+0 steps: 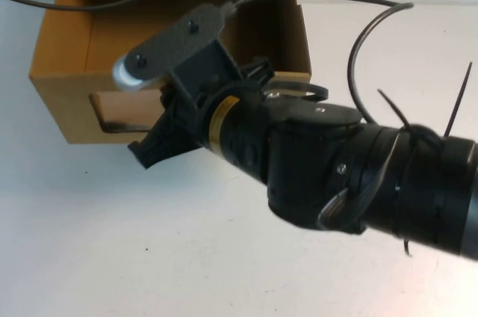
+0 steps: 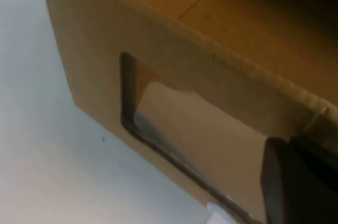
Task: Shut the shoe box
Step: Close the shoe box with your right arm
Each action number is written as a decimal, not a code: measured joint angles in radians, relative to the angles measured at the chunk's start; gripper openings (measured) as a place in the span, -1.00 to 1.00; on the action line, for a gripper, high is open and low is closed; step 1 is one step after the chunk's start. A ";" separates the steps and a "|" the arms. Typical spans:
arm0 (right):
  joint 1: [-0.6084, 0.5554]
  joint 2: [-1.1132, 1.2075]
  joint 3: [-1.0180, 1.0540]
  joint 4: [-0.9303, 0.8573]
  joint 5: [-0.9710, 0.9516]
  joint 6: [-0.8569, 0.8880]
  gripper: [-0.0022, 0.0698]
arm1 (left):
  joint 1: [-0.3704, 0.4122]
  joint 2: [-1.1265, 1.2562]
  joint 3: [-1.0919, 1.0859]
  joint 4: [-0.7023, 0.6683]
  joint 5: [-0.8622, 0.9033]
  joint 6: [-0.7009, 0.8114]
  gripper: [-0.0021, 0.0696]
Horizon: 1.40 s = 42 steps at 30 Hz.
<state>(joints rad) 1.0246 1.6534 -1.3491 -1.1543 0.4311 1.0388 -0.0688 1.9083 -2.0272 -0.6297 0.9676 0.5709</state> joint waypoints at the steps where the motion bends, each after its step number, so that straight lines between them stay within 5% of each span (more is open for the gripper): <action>1: -0.008 0.000 0.000 0.000 -0.013 0.002 -0.97 | 0.000 0.000 0.000 0.000 0.000 0.000 -0.95; 20: -0.185 0.165 -0.233 -0.053 -0.129 0.093 -0.97 | -0.002 0.000 0.000 -0.001 0.001 0.000 -0.95; 42: -0.264 0.364 -0.464 -0.057 -0.211 0.093 -0.97 | -0.002 0.000 0.000 0.001 -0.003 0.000 -0.95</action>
<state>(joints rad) 0.7605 2.0177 -1.8135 -1.2114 0.2203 1.1315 -0.0705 1.9083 -2.0272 -0.6290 0.9650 0.5709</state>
